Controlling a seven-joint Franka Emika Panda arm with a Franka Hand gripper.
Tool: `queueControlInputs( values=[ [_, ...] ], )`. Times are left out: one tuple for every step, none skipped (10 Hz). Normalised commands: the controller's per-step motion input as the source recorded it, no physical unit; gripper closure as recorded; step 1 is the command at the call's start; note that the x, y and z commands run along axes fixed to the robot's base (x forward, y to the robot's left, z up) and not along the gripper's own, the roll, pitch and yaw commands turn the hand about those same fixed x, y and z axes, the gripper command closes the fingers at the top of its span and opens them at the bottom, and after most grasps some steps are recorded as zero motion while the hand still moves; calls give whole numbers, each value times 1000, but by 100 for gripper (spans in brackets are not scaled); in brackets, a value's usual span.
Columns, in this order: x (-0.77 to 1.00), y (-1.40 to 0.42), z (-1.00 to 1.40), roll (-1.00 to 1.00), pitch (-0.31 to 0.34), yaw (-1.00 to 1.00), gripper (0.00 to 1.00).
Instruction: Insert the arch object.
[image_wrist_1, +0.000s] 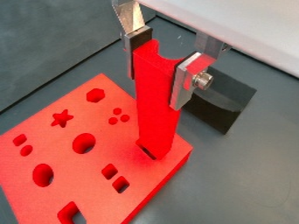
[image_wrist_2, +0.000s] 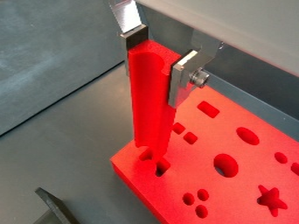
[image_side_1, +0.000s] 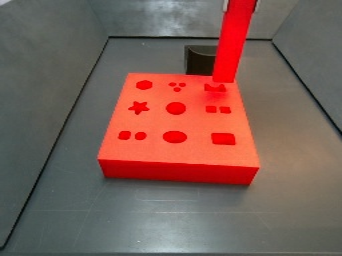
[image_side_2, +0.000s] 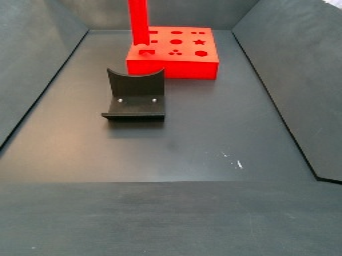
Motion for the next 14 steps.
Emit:
queueControlInputs(
  values=[
    [97,0,-220,0,159,-183,100],
    [94,0,-146,0,179,-197,100],
    [49,-14,-114,0,164,-157,100],
    [109,-6,-149,0,107,-57,100],
    [111,0,-180,-21,51,0,100],
    [111,0,-177,-60,20,146,100],
    [60,0,-180,-60,7,169,100],
    [17,0,-149,-51,4,157,100],
    [-34,80,-120,-86,0,106,100],
    [-106,94,-80,-124,0,103,100],
    [-240,106,-51,-101,0,43,100],
    [-249,86,-31,-80,0,0,100],
    [-317,26,0,-111,-10,0,100],
    [-151,0,0,-66,-11,0,100]
  ],
)
